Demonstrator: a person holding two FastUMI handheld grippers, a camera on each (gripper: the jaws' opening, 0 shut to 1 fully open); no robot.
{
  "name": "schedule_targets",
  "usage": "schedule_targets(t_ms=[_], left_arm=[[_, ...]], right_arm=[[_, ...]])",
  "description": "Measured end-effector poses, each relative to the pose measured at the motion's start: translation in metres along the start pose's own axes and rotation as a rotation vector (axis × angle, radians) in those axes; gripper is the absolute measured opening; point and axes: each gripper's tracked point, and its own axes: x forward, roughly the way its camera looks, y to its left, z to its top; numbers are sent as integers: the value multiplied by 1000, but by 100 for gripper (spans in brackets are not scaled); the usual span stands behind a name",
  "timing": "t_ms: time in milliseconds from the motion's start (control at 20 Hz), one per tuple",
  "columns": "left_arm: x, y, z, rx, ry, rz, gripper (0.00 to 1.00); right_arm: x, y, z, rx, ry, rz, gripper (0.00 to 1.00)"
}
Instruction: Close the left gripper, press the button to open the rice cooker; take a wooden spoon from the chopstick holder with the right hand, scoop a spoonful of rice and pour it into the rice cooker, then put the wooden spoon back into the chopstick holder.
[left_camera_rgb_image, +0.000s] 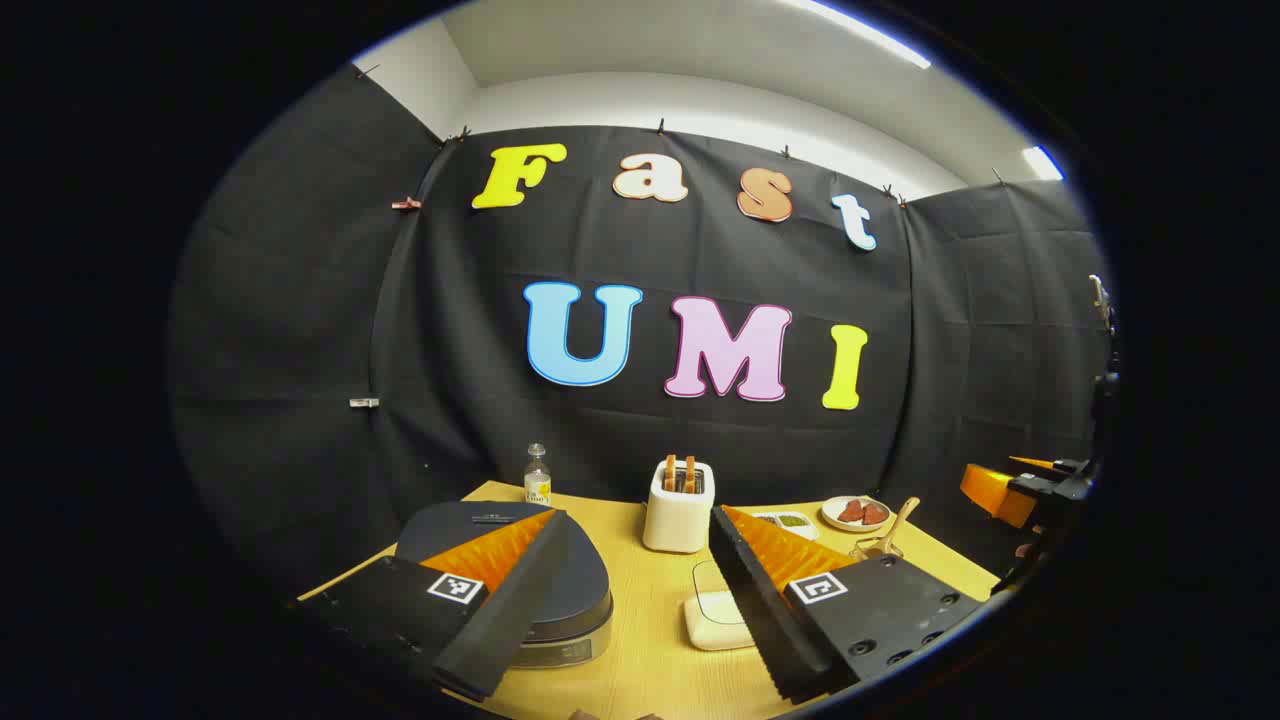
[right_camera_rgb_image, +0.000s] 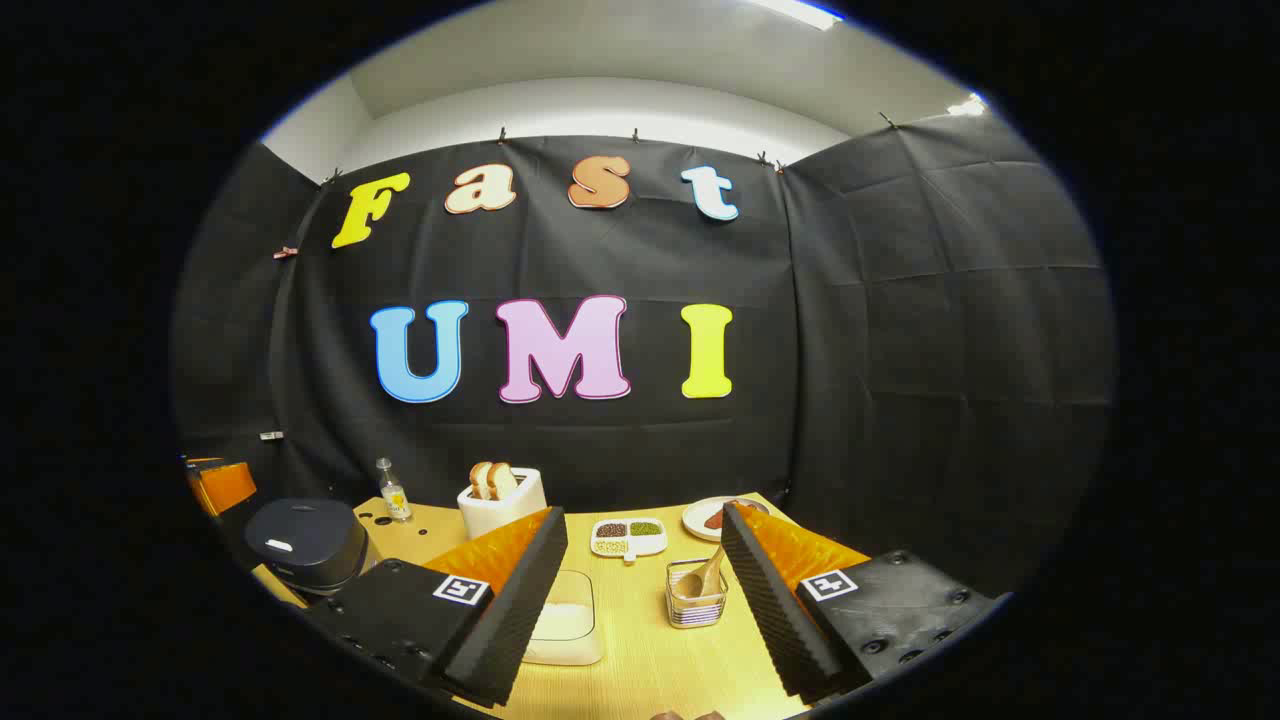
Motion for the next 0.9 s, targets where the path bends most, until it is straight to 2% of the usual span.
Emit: schedule_targets(t_ms=[50,450,500,550,900], left_arm=[[0,2,-1,4,5,0,95],[6,-2,-4,39,11,-37,95],[7,-5,-4,42,11,-44,95],[8,-8,-2,45,10,-51,95],[16,-21,4,65,5,-78,95]], right_arm=[[0,0,-1,3,2,-3,97],[1,-1,-3,14,11,-30,97],[0,-1,-3,17,13,-32,94],[0,-2,-3,20,14,-33,97],[1,-16,0,45,15,-61,97]])
